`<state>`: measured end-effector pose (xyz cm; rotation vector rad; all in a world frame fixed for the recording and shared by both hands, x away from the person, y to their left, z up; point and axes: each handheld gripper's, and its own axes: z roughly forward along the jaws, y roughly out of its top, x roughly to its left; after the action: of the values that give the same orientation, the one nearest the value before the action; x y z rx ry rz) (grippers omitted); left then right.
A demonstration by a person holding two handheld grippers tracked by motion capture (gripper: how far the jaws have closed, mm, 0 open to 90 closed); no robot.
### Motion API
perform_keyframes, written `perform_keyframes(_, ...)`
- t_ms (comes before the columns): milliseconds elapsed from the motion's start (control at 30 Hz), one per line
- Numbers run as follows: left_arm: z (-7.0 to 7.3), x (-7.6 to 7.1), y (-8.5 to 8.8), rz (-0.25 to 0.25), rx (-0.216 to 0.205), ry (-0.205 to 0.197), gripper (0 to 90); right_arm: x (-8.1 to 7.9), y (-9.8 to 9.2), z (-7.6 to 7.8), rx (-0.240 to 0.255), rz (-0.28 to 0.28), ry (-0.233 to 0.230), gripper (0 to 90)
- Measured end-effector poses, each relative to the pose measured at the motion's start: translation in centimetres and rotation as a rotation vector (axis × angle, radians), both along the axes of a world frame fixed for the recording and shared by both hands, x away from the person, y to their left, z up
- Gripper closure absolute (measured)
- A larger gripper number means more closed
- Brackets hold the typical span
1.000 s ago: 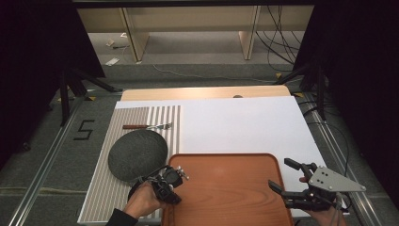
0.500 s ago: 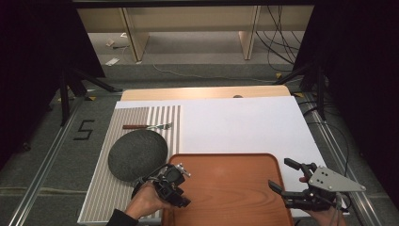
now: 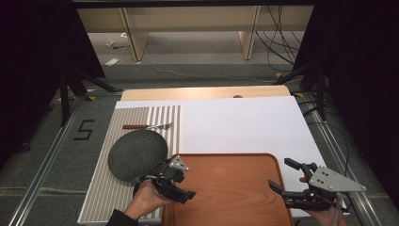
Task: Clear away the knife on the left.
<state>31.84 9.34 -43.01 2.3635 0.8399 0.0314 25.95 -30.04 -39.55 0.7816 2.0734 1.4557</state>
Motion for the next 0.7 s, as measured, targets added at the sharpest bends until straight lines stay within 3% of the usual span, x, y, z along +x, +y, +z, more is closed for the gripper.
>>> perform_keyframes(200, 0.8, -0.3, 0.2, 0.021, -0.074, -0.105, 27.1, 0.0, 0.0, 0.0, 0.000, -0.001, 0.000, 17.4)
perform_keyframes(467, 1.7, -1.0, 0.9, 0.043, -0.219, -0.237, 24.2, 0.0, 0.0, 0.0, 0.000, -0.001, -0.001, 17.4)
perform_keyframes(533, 1.7, -1.2, 1.0, 0.040, -0.248, -0.246, 22.7, 0.0, 0.0, 0.0, 0.001, -0.001, -0.001, 17.4)
perform_keyframes(600, 1.7, -1.3, 1.3, 0.041, -0.302, -0.241, 21.8, 0.0, 0.0, 0.0, 0.000, -0.001, -0.001, 17.4)
perform_keyframes(700, 1.8, -1.5, 1.6, 0.047, -0.329, -0.257, 20.3, 0.0, 0.0, 0.0, 0.001, 0.000, -0.002, 17.4)
